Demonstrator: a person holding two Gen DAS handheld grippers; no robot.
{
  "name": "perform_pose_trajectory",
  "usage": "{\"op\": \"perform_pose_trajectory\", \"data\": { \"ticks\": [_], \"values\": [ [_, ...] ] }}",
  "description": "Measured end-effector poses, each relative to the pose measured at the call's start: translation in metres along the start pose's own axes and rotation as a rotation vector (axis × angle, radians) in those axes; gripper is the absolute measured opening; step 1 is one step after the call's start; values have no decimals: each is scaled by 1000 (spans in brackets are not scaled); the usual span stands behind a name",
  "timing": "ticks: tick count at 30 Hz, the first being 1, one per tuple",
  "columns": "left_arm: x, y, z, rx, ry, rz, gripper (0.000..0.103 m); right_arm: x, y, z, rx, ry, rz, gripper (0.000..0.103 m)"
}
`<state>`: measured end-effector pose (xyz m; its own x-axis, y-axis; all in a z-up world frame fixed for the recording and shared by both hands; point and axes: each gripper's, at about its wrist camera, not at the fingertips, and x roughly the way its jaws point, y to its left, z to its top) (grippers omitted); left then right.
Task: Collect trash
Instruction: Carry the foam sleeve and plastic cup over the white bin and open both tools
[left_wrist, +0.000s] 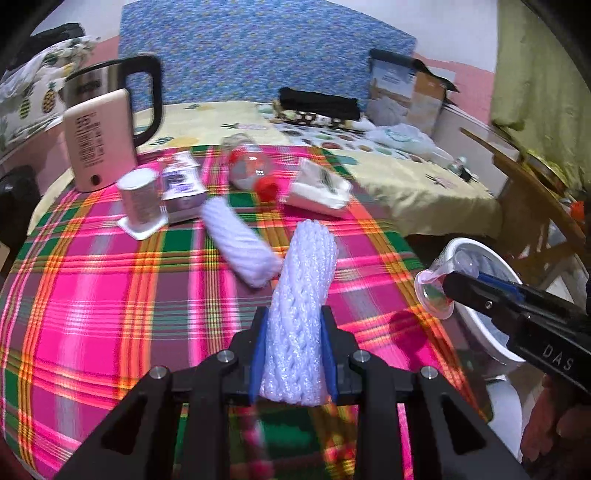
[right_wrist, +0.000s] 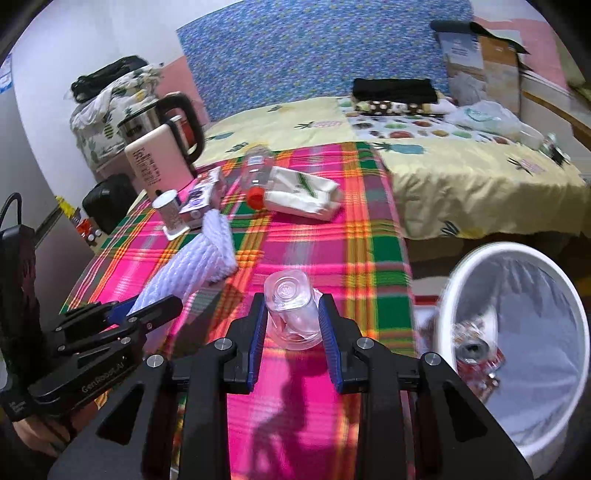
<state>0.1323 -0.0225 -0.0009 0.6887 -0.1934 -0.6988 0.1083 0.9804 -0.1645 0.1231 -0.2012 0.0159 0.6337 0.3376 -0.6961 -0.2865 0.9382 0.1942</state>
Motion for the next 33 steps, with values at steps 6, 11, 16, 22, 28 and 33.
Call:
{"op": "perform_pose_trajectory", "data": {
  "ticks": [6,11,16,22,28,33],
  "values": [
    [9,-38,0,62,21,-74,28,-19,-29,-14,58,-20,-55,29],
    [18,-73,2,121,31,-132,28,-30,-57,-23,117,-32,-104,29],
    [28,-108,3,180,42,-196,28,-42,-85,-33,175,-43,-153,29],
    [41,-145,6,235,67,-266,28,-53,-115,-47,240,-40,-207,29],
    [53,-175,6,287,98,-316,28,-57,-133,-56,287,-25,-238,29],
    [64,-189,6,307,131,-335,28,-53,-142,-61,304,6,-251,29]
  ]
}}
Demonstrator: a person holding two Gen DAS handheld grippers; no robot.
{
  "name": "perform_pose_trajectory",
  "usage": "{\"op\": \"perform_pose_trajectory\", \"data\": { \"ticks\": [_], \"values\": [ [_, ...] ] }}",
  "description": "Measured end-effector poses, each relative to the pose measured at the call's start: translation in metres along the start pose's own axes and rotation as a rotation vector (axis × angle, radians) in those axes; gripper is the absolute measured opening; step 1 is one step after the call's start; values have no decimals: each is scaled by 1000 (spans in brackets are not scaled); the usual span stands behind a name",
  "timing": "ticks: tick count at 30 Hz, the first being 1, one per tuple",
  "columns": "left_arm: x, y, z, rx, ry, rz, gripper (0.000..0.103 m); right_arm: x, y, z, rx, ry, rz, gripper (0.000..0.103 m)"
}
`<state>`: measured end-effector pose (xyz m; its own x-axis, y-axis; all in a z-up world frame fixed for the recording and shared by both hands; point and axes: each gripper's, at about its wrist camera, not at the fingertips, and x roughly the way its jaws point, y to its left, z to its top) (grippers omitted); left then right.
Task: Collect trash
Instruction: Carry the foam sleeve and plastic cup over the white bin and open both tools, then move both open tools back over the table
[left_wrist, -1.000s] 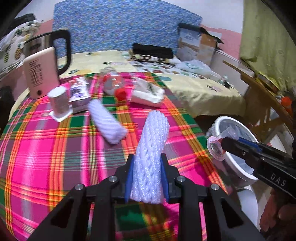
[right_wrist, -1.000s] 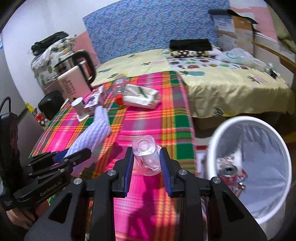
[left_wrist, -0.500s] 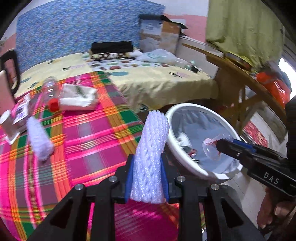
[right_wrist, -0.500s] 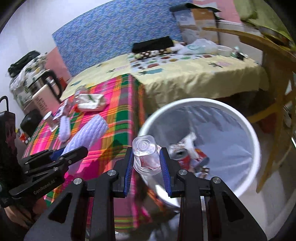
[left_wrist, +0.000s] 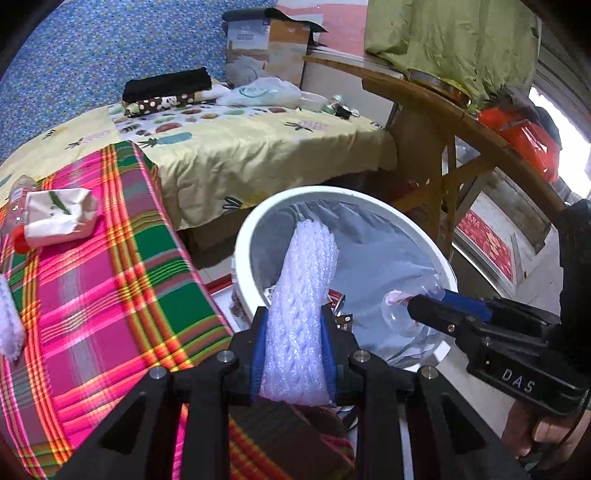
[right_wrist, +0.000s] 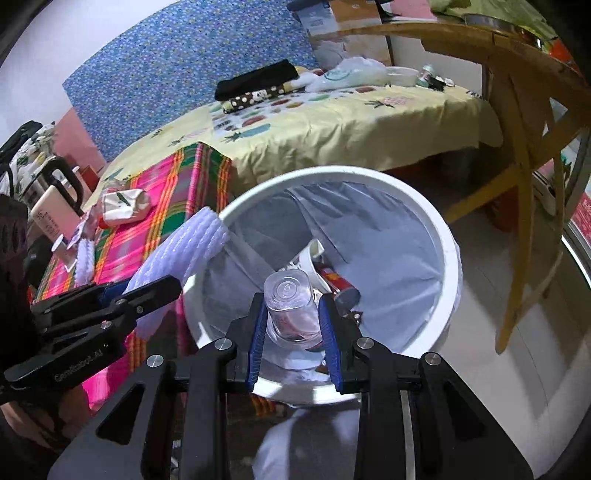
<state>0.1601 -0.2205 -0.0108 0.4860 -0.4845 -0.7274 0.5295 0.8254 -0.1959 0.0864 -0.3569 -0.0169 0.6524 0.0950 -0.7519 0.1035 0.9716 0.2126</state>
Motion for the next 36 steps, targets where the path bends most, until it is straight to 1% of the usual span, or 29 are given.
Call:
{"op": "perform_pose_trajectory", "data": {
  "ticks": [5,7,9,10,11,16,18,19,20,24,29,36],
  "values": [
    [8,-3,2,11,18,-12,28,3,-6,-2,18,25,-5,30],
    [10,-4,3,13,19,-19,30,3,-11,-2,31,35,-7,30],
    [10,-4,3,15,22,-29,40,3,-13,-3,36,36,-7,30],
    [10,-3,4,11,16,-30,53,3,-14,-3,38,36,-6,30],
    [9,-3,3,6,8,-32,57,3,-14,-4,39,36,-6,30],
    [3,3,5,-14,-9,-35,57,0,-14,-5,42,18,-7,32],
    [1,6,5,-26,-12,-36,57,-1,-13,-4,41,12,-5,42],
    [-1,8,4,-33,-15,-37,57,-2,-13,-4,39,6,-3,53],
    [-2,10,4,-41,-17,-39,57,-2,-12,-4,37,3,-3,56],
    [-5,14,4,-59,-22,-38,57,-2,-9,-3,29,9,-7,56],
    [-14,20,1,-74,-42,-23,57,-8,-4,-2,9,-9,-14,56],
    [-29,39,-10,-127,-57,33,57,-14,11,1,-22,-38,15,56]
  ]
}}
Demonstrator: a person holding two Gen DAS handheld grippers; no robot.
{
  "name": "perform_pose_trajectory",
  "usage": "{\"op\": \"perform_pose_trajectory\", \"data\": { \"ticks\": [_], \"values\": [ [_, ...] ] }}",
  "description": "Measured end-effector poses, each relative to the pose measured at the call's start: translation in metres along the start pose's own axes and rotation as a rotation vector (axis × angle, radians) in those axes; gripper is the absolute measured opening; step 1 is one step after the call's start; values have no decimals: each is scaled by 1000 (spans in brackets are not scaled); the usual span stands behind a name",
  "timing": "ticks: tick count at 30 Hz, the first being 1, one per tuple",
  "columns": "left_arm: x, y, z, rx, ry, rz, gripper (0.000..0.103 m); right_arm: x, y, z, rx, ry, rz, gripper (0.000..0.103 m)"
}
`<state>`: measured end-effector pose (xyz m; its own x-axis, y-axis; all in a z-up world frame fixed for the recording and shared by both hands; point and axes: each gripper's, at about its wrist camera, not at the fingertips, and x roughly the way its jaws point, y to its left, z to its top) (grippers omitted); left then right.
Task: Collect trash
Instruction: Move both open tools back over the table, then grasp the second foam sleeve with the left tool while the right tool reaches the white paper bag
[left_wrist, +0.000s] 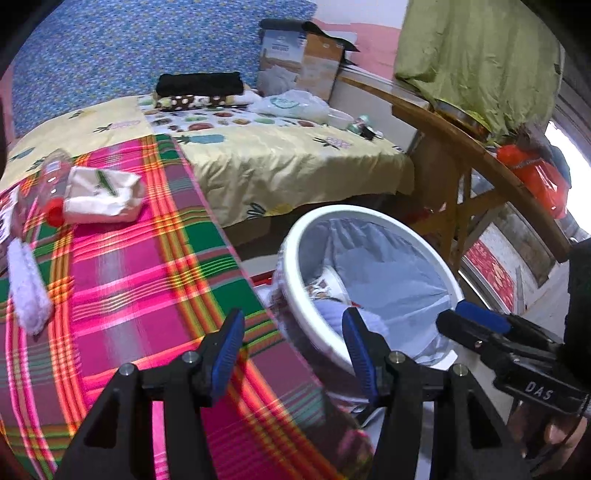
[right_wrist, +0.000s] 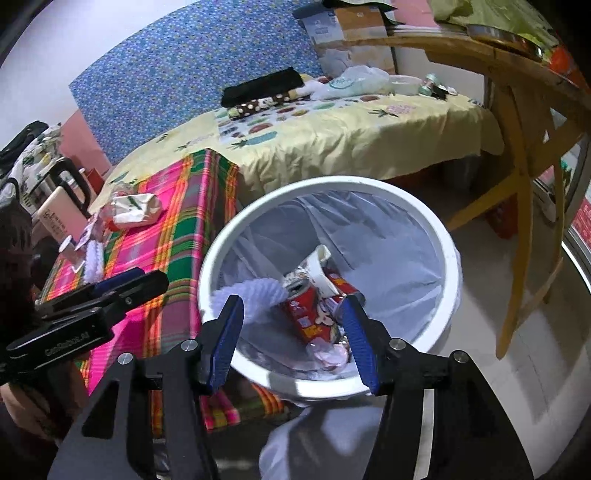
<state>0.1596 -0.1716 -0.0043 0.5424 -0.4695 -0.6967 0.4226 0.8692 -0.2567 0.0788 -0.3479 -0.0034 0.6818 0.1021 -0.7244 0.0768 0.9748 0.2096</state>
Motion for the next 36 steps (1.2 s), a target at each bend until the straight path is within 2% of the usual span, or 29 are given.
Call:
{"op": "perform_pose_trajectory", "data": {
  "ticks": [7,14,22,29,36],
  "values": [
    [-16,26,-12,-42,-19,56,57,3,25,-2,-61,-1,26,56],
    [-32,58,-25,-106,-35,157,57,7,53,-4,-124,17,74,56],
    [-57,95,-37,-174,-62,240,57,15,83,1,-180,27,141,56],
    [-73,126,-35,-230,-81,314,57,19,108,9,-225,13,193,56],
    [-76,153,-24,-271,-82,353,57,22,130,19,-260,1,219,56]
  ]
}}
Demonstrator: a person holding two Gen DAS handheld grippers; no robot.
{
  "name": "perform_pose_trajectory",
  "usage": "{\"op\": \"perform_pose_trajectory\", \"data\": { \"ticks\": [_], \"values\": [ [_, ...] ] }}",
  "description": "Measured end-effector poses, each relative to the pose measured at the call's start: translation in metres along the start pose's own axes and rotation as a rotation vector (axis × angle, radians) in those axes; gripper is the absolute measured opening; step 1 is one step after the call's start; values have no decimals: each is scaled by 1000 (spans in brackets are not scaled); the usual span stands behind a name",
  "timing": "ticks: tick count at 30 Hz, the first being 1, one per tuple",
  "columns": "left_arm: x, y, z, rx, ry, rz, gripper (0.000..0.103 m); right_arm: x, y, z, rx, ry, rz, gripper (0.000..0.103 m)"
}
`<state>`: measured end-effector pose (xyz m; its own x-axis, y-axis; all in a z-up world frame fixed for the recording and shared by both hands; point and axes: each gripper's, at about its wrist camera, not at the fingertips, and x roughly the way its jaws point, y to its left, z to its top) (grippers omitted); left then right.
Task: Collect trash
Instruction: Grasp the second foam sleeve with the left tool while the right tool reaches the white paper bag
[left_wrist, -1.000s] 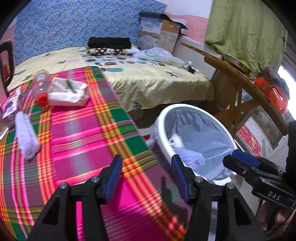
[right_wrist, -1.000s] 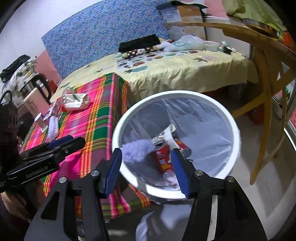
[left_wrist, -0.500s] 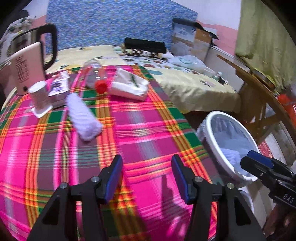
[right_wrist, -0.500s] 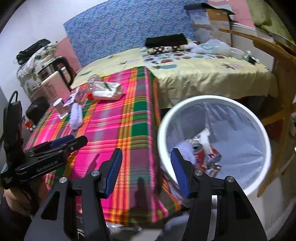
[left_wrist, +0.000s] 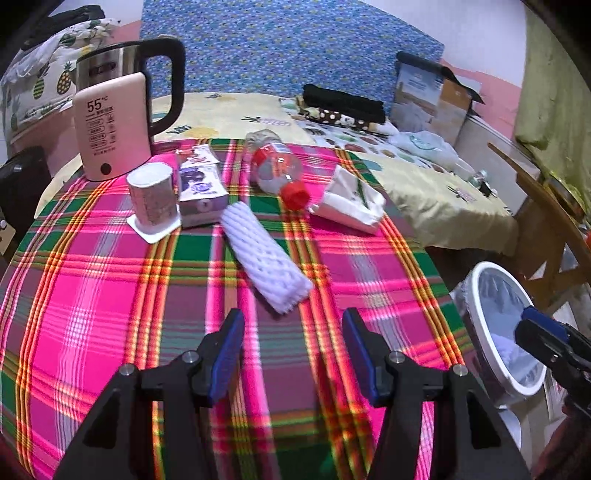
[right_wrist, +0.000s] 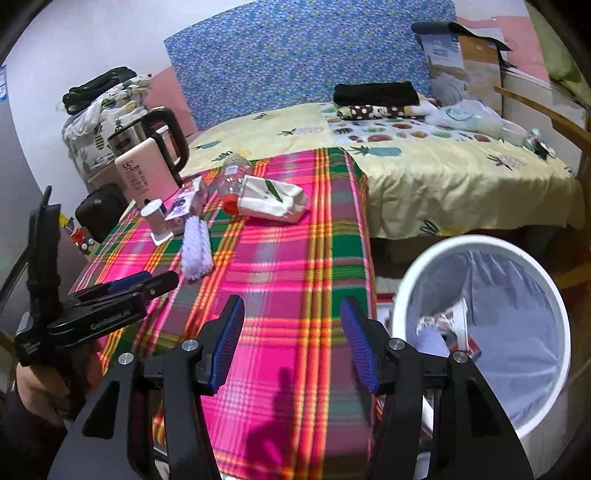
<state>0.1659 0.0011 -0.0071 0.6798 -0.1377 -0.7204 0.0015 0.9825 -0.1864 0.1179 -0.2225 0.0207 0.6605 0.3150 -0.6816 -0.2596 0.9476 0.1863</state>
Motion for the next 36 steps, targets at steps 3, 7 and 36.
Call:
{"op": "perform_pose_trajectory", "data": {
  "ticks": [3,7,36],
  "values": [
    [9,6,7,-17,9,6,57,4,3,7,-3,-7,4,56],
    [25,10,16,-42,28,8,57,11,5,14,-4,-7,3,56],
    [50,40,22,-22,31,20,27,93,7,73,-71,52,69,57]
  ]
}}
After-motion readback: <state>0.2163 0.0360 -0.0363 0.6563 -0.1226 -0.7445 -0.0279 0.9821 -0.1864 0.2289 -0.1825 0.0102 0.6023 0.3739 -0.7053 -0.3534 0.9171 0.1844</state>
